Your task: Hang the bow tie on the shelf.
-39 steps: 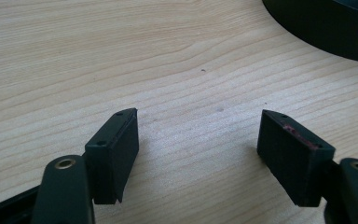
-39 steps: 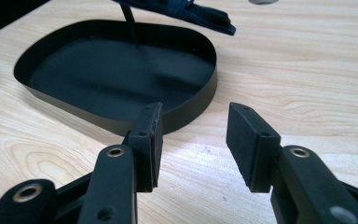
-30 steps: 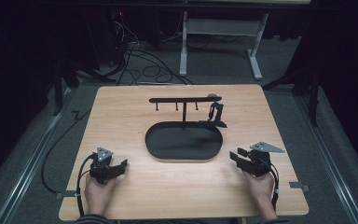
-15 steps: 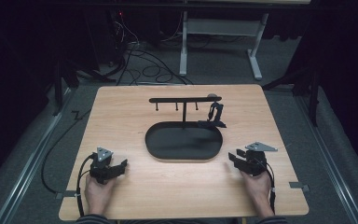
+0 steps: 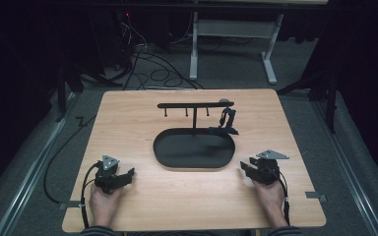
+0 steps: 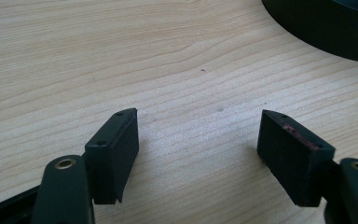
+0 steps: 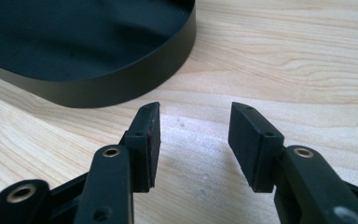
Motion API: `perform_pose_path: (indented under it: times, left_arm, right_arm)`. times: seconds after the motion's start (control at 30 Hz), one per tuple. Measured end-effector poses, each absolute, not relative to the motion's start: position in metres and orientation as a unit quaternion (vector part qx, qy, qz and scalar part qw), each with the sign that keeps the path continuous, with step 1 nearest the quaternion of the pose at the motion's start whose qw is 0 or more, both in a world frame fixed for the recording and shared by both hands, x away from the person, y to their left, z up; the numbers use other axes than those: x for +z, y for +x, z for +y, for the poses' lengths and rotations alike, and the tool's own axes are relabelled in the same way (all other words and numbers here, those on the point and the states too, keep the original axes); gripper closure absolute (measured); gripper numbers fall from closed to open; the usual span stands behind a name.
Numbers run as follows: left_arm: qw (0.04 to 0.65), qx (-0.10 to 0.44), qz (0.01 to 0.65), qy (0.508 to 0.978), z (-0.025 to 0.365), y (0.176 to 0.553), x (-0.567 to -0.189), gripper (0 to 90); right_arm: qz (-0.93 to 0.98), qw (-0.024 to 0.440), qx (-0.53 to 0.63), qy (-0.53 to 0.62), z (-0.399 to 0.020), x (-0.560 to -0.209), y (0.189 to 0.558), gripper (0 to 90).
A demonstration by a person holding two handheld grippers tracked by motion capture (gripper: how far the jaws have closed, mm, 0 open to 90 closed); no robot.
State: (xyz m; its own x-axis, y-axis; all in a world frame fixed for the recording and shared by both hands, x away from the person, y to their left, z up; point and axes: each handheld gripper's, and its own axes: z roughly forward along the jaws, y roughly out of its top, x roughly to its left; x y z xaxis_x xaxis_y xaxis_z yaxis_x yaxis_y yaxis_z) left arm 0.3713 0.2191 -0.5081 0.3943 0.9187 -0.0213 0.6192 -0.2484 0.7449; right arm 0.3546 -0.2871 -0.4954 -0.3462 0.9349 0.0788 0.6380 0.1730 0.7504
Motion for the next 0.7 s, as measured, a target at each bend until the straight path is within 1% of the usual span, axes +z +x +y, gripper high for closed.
perform_pose_path:
  times: [0.27, 0.37, 0.43, 0.7]
  left_arm:
    - [0.346, 0.217, 0.505, 0.76, 0.219, 0.371, -0.508, 29.9]
    - [0.346, 0.218, 0.505, 0.76, 0.219, 0.371, -0.508, 29.9]
    - [0.346, 0.218, 0.505, 0.76, 0.219, 0.371, -0.508, 29.9]
    - [0.345, 0.219, 0.505, 0.76, 0.219, 0.371, -0.508, 29.9]
  right_arm:
    - [0.747, 0.217, 0.342, 0.527, -0.282, -0.501, 0.355, 53.0]
    - [0.753, 0.222, 0.335, 0.52, -0.28, -0.502, 0.355, 50.1]
    - [0.762, 0.228, 0.328, 0.51, -0.276, -0.502, 0.354, 46.0]
    - [0.763, 0.227, 0.328, 0.508, -0.276, -0.502, 0.355, 44.3]
